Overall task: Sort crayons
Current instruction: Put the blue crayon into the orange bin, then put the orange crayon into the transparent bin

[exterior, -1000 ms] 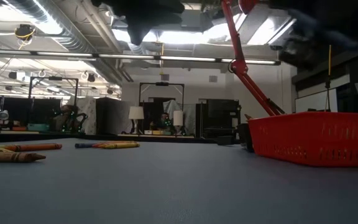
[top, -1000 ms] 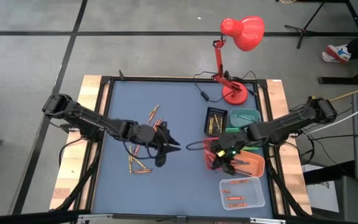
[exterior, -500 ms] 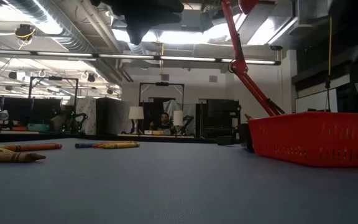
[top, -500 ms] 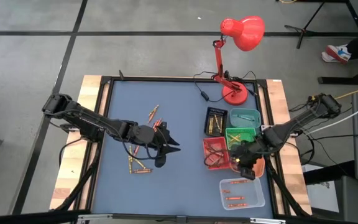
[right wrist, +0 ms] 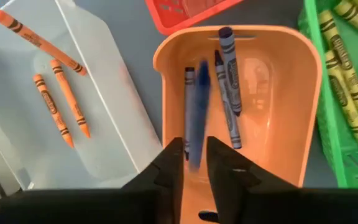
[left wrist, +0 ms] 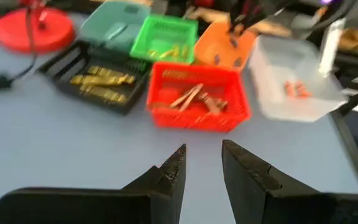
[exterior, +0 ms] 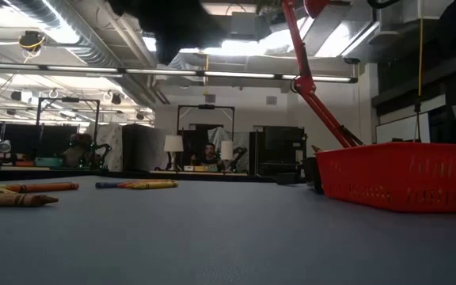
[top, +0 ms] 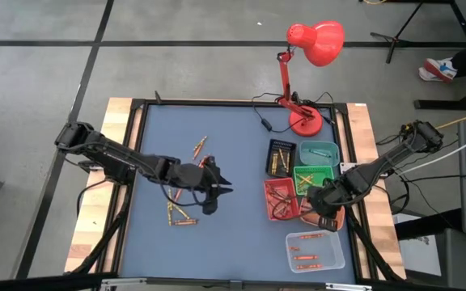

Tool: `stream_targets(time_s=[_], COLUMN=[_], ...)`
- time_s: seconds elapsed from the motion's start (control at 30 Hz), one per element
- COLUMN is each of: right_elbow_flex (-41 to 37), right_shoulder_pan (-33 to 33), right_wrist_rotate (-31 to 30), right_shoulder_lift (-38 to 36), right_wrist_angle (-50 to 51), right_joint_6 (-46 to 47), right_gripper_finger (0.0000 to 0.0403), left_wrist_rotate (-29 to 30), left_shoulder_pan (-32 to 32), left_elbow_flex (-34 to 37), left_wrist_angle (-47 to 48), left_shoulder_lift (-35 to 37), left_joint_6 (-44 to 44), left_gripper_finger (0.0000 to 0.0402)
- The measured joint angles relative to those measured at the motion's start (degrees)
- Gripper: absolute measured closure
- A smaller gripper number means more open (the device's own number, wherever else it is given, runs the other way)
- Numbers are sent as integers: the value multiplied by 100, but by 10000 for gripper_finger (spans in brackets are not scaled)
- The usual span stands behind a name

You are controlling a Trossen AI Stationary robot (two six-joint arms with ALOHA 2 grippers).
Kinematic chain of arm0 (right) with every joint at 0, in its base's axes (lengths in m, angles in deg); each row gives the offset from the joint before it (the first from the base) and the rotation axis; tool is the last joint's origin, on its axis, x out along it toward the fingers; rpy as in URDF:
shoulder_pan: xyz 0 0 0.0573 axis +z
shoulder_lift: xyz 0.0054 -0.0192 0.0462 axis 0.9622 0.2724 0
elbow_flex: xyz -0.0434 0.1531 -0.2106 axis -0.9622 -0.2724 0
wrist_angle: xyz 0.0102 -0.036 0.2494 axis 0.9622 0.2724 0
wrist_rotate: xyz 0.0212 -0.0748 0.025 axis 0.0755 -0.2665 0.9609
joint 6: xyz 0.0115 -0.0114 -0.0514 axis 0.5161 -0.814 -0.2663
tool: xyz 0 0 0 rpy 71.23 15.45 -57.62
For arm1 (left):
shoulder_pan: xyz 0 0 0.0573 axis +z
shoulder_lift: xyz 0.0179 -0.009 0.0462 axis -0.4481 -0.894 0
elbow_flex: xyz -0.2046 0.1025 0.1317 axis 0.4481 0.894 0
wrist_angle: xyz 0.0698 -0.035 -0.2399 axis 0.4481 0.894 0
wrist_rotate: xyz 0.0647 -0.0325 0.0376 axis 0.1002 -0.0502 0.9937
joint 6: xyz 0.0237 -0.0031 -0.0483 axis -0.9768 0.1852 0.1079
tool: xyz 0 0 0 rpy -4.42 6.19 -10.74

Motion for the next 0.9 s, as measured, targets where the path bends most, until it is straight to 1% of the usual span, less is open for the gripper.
stream_targets(time_s=[0.2,0.33,0.53,0.7,0.8,0.9], right_elbow_flex=[0,0,0,0,0,0], right_shoulder_pan=[0,0,0,0,0,0], right_wrist_rotate=[-47,-104,-104,-106,-106,-109], right_shoulder_lift=[0,0,0,0,0,3], right_wrist_angle=[4,2,-4,-201,-419,-688], right_joint_6=[0,-2,-2,93,129,133], right_gripper_finger=[275,254,253,255,255,255], left_wrist_rotate=[150,151,112,98,100,100], left_shoulder_pan=[159,300,410,402,402,400], left_elbow_flex=[0,0,0,0,0,97], left_wrist_angle=[1163,1960,3412,4532,4888,4892], left_shoulder_lift=[0,0,0,0,0,0], left_joint_6=[575,909,2002,2642,2929,3198], left_gripper_finger=[313,313,313,313,313,313])
